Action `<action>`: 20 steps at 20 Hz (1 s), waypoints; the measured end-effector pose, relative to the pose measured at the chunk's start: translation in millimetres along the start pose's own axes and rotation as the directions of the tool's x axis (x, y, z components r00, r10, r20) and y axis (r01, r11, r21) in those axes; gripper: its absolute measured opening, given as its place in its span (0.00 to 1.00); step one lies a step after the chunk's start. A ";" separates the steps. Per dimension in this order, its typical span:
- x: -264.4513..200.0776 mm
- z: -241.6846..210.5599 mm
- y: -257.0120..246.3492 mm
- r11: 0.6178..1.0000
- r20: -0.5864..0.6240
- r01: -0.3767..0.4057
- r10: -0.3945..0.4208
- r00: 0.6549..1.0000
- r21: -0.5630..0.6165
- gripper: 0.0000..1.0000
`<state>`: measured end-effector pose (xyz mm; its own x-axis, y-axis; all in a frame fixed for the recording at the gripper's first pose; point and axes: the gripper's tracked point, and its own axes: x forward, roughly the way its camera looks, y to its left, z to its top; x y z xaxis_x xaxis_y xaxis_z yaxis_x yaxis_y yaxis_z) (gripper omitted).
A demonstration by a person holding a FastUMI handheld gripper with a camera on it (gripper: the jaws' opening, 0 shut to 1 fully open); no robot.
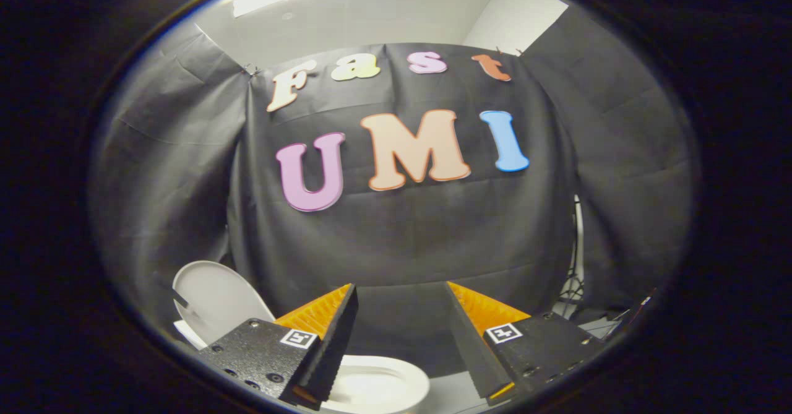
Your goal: Open the toilet lid.
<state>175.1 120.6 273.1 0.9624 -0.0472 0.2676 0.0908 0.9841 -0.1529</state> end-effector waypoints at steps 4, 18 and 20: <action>-21.1 -7.7 -56.1 0.998 -0.006 -0.023 0.023 1.000 -0.052 0.84; -31.3 -64.5 -168.4 0.995 -0.123 -0.083 0.075 0.990 -0.063 0.83; -37.4 -72.3 -175.0 0.991 -0.157 -0.109 0.095 0.983 -0.081 0.83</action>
<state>141.7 -62.3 221.0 0.9948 0.0205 0.0993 0.0058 0.9662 -0.2578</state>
